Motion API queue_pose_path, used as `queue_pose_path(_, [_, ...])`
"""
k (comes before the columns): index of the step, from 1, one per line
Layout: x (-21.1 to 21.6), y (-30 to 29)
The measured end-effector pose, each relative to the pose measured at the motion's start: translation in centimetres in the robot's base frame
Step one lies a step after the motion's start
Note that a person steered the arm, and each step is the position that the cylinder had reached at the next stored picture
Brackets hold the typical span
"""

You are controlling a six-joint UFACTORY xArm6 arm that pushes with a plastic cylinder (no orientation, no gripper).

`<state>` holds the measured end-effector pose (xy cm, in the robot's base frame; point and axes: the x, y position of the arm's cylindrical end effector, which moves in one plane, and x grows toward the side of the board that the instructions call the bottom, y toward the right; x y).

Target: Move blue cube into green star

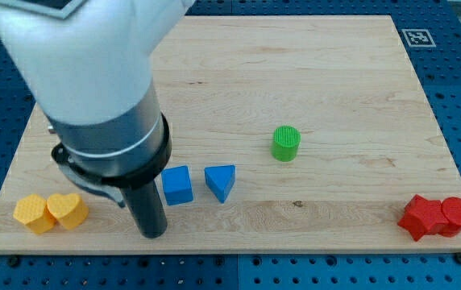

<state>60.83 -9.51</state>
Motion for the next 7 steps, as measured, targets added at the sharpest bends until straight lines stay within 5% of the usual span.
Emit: queue_pose_path(7, [-5.2, 2.5])
